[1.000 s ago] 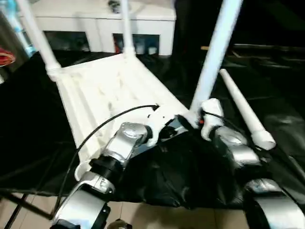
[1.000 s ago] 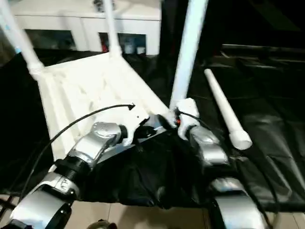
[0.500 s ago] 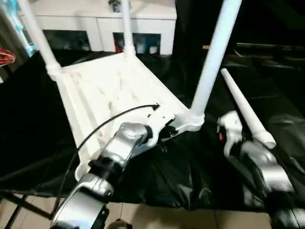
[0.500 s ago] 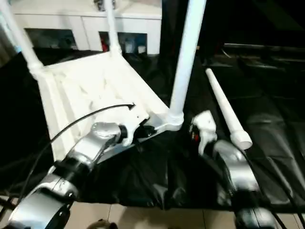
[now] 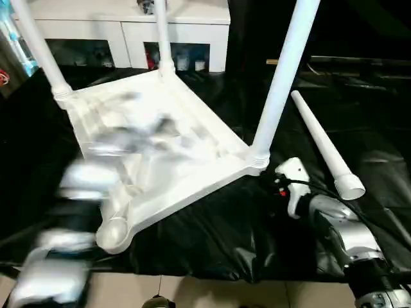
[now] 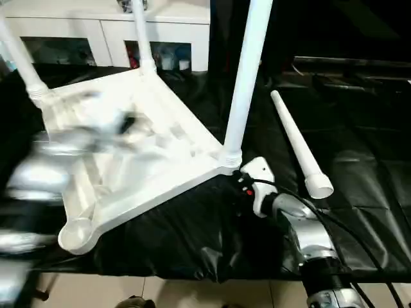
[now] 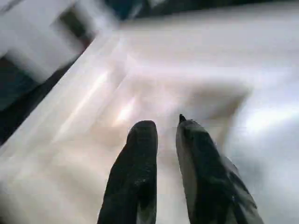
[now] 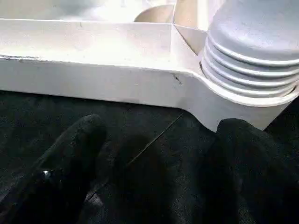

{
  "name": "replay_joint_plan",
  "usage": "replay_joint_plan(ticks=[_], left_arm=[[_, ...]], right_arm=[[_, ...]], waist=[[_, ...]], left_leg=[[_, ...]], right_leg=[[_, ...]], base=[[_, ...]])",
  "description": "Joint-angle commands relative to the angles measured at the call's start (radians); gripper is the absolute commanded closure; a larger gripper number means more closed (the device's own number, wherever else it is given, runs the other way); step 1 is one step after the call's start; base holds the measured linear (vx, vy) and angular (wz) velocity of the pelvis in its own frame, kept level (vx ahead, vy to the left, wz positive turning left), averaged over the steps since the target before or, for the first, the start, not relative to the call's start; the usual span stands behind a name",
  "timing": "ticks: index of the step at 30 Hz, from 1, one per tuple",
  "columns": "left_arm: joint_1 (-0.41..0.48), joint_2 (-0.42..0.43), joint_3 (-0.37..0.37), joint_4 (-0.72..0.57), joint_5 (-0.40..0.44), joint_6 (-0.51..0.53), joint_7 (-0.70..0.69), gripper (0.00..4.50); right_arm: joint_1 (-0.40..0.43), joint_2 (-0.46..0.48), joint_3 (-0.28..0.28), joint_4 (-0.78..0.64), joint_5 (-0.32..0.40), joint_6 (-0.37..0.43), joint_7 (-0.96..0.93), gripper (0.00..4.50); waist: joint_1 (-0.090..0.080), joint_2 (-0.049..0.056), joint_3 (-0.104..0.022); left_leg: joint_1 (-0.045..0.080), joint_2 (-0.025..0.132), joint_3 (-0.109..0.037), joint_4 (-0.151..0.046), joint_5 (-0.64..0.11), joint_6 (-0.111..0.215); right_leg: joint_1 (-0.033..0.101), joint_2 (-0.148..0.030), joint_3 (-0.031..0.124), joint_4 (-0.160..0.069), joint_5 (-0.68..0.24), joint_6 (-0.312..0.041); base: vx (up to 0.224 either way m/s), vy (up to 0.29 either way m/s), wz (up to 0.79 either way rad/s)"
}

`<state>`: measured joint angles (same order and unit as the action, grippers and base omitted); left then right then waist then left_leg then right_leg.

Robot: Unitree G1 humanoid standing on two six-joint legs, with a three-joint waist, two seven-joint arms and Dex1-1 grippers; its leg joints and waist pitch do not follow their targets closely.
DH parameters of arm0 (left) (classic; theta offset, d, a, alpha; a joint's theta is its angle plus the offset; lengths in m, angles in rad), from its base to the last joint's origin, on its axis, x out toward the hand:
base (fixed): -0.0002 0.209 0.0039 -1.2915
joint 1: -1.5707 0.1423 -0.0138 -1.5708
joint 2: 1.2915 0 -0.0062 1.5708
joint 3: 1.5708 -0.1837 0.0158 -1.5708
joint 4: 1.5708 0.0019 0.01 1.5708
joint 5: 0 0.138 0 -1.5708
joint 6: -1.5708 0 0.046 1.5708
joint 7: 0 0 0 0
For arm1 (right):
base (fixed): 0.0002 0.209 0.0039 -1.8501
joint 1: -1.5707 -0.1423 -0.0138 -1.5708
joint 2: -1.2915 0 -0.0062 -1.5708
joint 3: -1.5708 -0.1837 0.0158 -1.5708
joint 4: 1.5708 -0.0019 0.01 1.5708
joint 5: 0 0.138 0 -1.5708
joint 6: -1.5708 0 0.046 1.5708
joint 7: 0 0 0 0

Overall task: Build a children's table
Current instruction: Rotate leg to tighten, then rotate table base

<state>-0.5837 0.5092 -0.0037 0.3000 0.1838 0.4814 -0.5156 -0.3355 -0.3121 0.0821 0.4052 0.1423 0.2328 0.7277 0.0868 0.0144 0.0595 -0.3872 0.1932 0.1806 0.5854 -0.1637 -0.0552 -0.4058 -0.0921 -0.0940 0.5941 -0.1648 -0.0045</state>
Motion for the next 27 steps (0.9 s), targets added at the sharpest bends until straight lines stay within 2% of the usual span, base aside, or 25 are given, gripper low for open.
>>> replay_joint_plan(ticks=[1,2,4,5,9,13,14,19,20,22,27], left_arm=[[0.013,0.019,-0.002,-0.004,0.03,0.031,0.006,3.85],[0.04,0.065,-0.03,0.011,0.063,0.041,-0.003,3.93],[0.054,0.089,-0.056,0.014,0.081,0.044,-0.023,3.93],[0.078,0.117,-0.094,0.011,0.104,0.058,-0.057,4.14],[0.099,0.129,-0.128,-0.011,0.115,0.098,-0.076,4.43],[0.105,0.135,-0.144,-0.026,0.112,0.115,-0.098,4.5],[0.118,0.145,-0.172,-0.061,0.092,0.131,-0.166,4.5],[0.14,0.164,-0.216,-0.112,0.059,0.142,-0.275,4.5],[0.161,0.182,-0.25,-0.166,0.026,0.147,-0.36,4.5],[0.178,0.198,-0.277,-0.211,0.0,0.158,-0.424,4.5],[0.227,0.235,-0.35,-0.316,-0.064,0.171,-0.58,4.5]], right_arm=[[-0.022,0.011,0.01,-0.005,-0.008,0.011,0.0,0.47],[-0.03,0.017,0.016,0.005,-0.012,0.016,-0.008,0.54],[-0.036,0.019,0.021,0.012,-0.017,0.017,-0.012,0.54],[-0.047,0.023,0.024,0.025,-0.022,0.019,-0.022,0.74],[-0.069,0.031,0.019,0.049,-0.023,0.016,-0.032,1.05],[-0.081,0.036,0.023,0.062,-0.029,0.011,-0.035,1.35],[-0.098,0.045,0.026,0.085,-0.037,0.008,-0.041,1.51],[-0.125,0.057,0.031,0.125,-0.045,0.001,-0.05,1.94],[-0.14,0.066,0.037,0.15,-0.055,-0.008,-0.057,2.05],[-0.157,0.074,0.036,0.177,-0.06,-0.012,-0.069,2.11],[-0.216,0.098,0.029,0.271,-0.067,-0.063,-0.081,2.62]], waist=[[0.003,0.003,-0.071],[0.003,0.004,-0.069],[0.003,0.006,-0.068],[0.004,0.006,-0.068],[0.006,0.009,-0.066],[0.008,0.007,-0.066],[0.009,0.006,-0.066],[0.006,0.009,-0.066],[0.008,0.012,-0.068],[0.007,0.013,-0.069],[0.003,0.011,-0.066]], left_leg=[[0.022,0.039,-0.018,-0.075,-0.271,0.015],[0.02,0.039,-0.018,-0.076,-0.275,0.012],[0.024,0.039,-0.018,-0.077,-0.295,0.005],[0.024,0.039,-0.019,-0.078,-0.301,0.003],[0.031,0.04,-0.017,-0.079,-0.336,-0.016],[0.028,0.039,-0.021,-0.081,-0.347,-0.021],[0.027,0.039,-0.021,-0.08,-0.343,-0.021],[0.027,0.039,-0.021,-0.081,-0.336,-0.023],[0.029,0.04,-0.022,-0.08,-0.337,-0.026],[0.028,0.041,-0.022,-0.081,-0.328,-0.029],[0.028,0.038,-0.018,-0.08,-0.338,-0.03]], right_leg=[[0.042,-0.058,0.049,-0.067,-0.259,-0.189],[0.042,-0.057,0.05,-0.065,-0.255,-0.194],[0.039,-0.058,0.051,-0.067,-0.273,-0.192],[0.039,-0.058,0.051,-0.069,-0.28,-0.191],[0.033,-0.06,0.054,-0.072,-0.296,-0.197],[0.038,-0.063,0.053,-0.073,-0.316,-0.188],[0.038,-0.065,0.053,-0.073,-0.324,-0.188],[0.037,-0.063,0.054,-0.071,-0.309,-0.199],[0.037,-0.064,0.054,-0.069,-0.303,-0.202],[0.037,-0.064,0.054,-0.064,-0.283,-0.217],[0.039,-0.063,0.055,-0.063,-0.28,-0.226]], base=[[0.0,0.0,0.0],[0.0,0.0,0.0],[0.0,0.0,0.0],[0.0,0.0,0.0],[0.0,0.0,0.0],[0.0,0.0,0.0],[0.0,0.0,0.0],[0.0,0.0,0.0],[0.0,0.0,0.0],[0.0,0.0,0.0],[0.0,0.0,0.0]])
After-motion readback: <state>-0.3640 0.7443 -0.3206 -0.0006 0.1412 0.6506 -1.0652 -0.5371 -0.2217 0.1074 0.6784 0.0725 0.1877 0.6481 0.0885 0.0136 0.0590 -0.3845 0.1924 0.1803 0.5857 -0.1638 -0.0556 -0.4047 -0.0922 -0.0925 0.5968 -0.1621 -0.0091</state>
